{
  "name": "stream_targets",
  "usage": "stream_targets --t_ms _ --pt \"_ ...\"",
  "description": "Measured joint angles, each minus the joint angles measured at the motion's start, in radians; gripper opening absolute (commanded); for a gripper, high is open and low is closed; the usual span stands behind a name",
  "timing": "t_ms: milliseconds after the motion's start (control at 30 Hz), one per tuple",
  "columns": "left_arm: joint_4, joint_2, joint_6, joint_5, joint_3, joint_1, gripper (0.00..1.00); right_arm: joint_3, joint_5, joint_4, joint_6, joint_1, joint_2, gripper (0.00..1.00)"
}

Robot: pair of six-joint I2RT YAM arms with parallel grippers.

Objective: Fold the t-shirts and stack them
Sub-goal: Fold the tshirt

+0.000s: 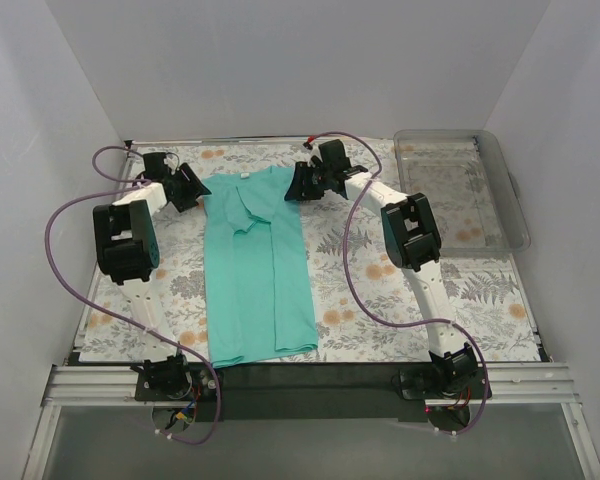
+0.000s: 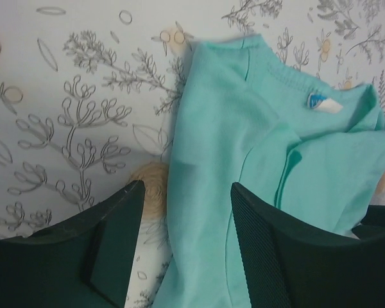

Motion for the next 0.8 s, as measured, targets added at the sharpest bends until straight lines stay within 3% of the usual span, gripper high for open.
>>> stream_targets --t_ms 167,400,567,800 --pt "-0.011 0.074 0.007 0.015 0.094 0.000 0.36 0.018 -0.015 0.006 0.021 -0.013 0.018 0.34" --pt "-0.028 0.150 0.007 0.068 0.180 0.004 0.02 0.052 -0.038 0.007 0.043 -0.033 0.051 0.19" --pt "-0.047 0.176 0.007 0.102 0.218 0.005 0.00 0.086 -0.058 0.007 0.058 -0.045 0.080 0.10" --pt "-0.052 0.245 -0.015 0.156 0.315 0.005 0.00 0.132 -0.064 0.011 0.075 -0.073 0.092 0.07"
